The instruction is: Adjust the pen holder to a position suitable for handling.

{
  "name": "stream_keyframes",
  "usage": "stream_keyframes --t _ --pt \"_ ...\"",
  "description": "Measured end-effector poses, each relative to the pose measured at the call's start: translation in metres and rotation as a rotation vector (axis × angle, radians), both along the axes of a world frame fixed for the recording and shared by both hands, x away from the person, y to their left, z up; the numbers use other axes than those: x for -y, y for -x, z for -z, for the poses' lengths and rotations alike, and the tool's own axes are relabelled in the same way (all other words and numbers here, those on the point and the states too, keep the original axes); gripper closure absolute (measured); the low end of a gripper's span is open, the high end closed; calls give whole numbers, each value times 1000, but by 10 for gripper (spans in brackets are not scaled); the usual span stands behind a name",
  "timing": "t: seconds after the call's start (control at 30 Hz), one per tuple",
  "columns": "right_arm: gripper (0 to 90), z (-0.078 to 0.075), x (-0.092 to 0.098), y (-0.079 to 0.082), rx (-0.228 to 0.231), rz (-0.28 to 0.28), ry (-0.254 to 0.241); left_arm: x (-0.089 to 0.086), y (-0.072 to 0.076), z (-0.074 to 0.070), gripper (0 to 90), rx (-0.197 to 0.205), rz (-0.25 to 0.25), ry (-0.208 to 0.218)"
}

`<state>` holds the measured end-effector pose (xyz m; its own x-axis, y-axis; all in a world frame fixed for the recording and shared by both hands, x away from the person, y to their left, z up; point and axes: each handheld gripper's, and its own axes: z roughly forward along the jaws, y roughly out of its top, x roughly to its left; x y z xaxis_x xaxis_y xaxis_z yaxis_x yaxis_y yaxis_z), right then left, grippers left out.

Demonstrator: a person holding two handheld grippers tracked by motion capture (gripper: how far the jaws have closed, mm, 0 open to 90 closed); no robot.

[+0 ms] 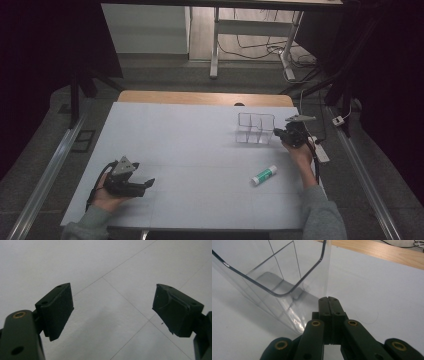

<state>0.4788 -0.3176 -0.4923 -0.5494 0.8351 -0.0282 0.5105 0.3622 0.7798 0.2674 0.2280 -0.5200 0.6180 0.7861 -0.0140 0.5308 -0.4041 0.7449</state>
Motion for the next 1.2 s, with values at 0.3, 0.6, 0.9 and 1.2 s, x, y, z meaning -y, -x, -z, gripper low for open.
stream_keyframes --t 0.3,0.6,0.9,1.2 --pt "896 1 -4 -2 4 -23 8 0 0 0 169 -3 -1 -2" --pt "895 1 -5 -2 7 -19 5 0 -1 1 170 -4 0 -5" --pt "896 1 -13 -2 6 -38 10 1 0 0 170 -3 1 -6" --pt "896 1 -20 -4 3 -52 9 1 -1 1 170 -5 3 -9"
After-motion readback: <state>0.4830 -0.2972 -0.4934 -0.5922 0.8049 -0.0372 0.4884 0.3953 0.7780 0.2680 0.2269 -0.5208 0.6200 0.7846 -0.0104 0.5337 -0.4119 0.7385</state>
